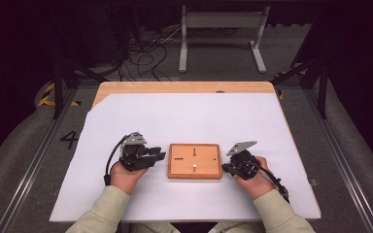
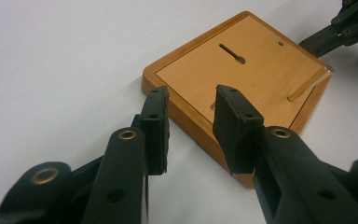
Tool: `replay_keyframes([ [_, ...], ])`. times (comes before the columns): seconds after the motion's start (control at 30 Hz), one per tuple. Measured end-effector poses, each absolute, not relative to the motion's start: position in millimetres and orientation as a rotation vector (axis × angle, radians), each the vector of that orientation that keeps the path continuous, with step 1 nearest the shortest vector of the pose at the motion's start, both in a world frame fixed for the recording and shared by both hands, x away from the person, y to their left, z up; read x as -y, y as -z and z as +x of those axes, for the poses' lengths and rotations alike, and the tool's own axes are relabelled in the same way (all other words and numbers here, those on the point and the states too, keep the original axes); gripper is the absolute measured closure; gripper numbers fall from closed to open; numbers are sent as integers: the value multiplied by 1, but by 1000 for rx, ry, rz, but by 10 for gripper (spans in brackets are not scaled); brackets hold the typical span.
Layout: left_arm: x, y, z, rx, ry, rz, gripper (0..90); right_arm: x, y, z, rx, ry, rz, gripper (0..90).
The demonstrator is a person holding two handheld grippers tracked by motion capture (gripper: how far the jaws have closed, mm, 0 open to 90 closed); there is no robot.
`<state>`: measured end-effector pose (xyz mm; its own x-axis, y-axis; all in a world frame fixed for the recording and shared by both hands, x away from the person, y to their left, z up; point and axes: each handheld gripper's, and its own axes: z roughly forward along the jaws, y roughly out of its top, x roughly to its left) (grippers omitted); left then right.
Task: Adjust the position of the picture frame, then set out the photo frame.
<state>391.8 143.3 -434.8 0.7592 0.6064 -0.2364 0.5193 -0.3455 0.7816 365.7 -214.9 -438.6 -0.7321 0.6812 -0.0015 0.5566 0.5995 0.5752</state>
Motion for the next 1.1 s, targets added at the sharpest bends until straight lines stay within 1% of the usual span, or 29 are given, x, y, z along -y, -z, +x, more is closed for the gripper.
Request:
replay_keyframes([
  [0.1,-144,434,391,-837,-120,2015,651,217,437,367,-2608,-841,1022,900],
  [0.2,-143,432,390,-817,-123,2010,626,225,432,370,-2568,-864,1038,900],
  [0.23,-141,430,388,-794,-121,2005,615,234,425,372,-2526,-911,1045,876],
  [0.47,-133,423,382,-744,-128,2008,566,257,413,374,-2432,-986,1056,832],
  [0.6,-130,420,379,-713,-125,2013,512,275,405,374,-2369,-1110,1006,759],
  [0.67,-128,419,378,-706,-120,2017,475,281,401,373,-2342,-1162,992,736],
  [0.73,-127,418,377,-699,-112,2018,456,285,398,373,-2327,-1189,984,706],
  [0.8,-126,418,377,-694,-110,2021,435,287,397,373,-2323,-1199,982,696],
  [0.83,-125,417,376,-689,-110,2022,424,290,396,373,-2313,-1216,987,673],
  [1.1,-112,411,369,-603,-107,2028,376,295,396,372,-2303,-1223,1011,658],
])
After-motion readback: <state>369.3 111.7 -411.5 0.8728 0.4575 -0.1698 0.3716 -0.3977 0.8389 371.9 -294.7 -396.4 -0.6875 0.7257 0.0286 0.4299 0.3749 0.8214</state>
